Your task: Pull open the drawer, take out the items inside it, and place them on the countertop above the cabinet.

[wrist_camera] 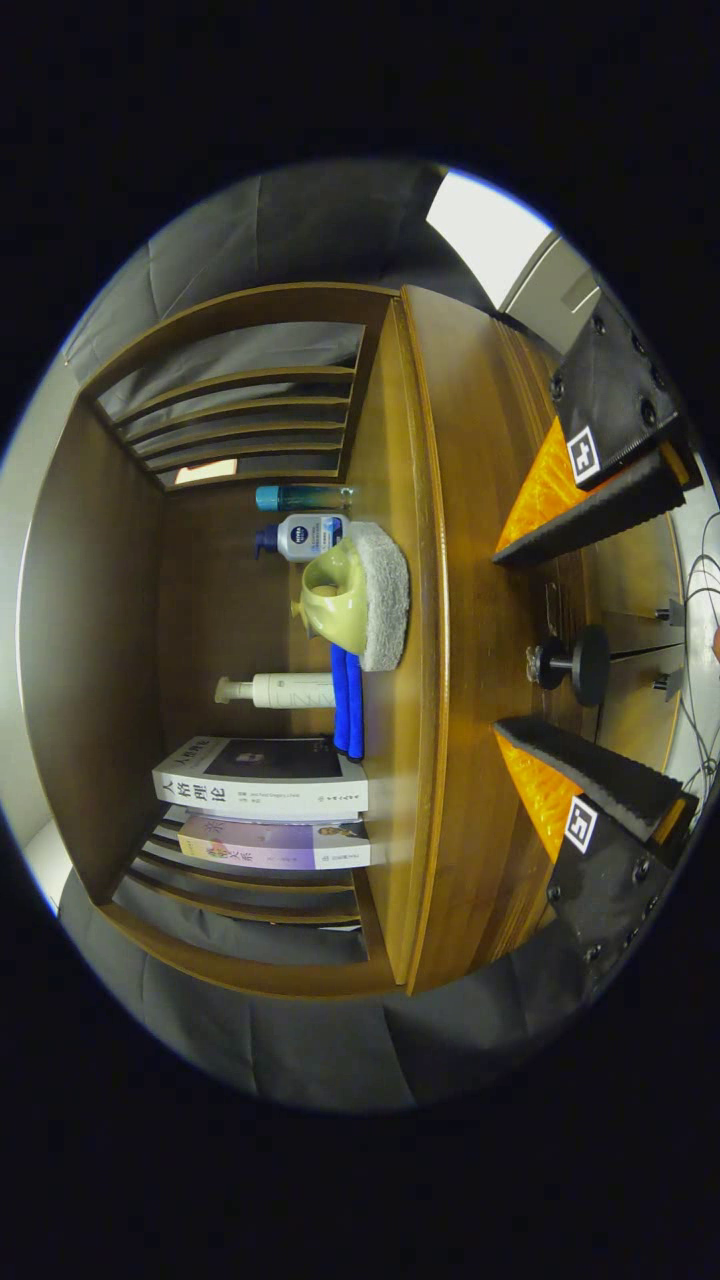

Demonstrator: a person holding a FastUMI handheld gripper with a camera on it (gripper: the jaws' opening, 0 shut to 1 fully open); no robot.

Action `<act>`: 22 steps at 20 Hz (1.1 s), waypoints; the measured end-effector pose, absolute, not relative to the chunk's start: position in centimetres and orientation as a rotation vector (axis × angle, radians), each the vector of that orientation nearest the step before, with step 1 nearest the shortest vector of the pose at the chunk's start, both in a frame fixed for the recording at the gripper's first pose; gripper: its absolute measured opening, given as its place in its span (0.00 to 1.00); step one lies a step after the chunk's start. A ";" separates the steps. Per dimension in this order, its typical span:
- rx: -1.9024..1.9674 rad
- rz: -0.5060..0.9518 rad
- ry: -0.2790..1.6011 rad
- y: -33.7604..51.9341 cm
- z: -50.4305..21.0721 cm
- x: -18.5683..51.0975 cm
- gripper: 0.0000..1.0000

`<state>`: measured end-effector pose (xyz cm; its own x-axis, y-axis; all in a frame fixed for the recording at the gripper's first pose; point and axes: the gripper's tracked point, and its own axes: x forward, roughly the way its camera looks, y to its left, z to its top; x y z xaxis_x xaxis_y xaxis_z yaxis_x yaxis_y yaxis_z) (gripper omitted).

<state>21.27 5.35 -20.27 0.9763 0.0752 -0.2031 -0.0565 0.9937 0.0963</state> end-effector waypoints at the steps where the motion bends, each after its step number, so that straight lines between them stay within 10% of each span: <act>1: 0.095 0.065 0.205 5.3 -20.1 21.3 0.97; 22: 0.120 -0.001 0.073 1.6 -4.9 3.8 0.97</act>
<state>3.76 1.59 -4.88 0.9974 0.0035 -0.0726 0.0052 0.9928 0.1193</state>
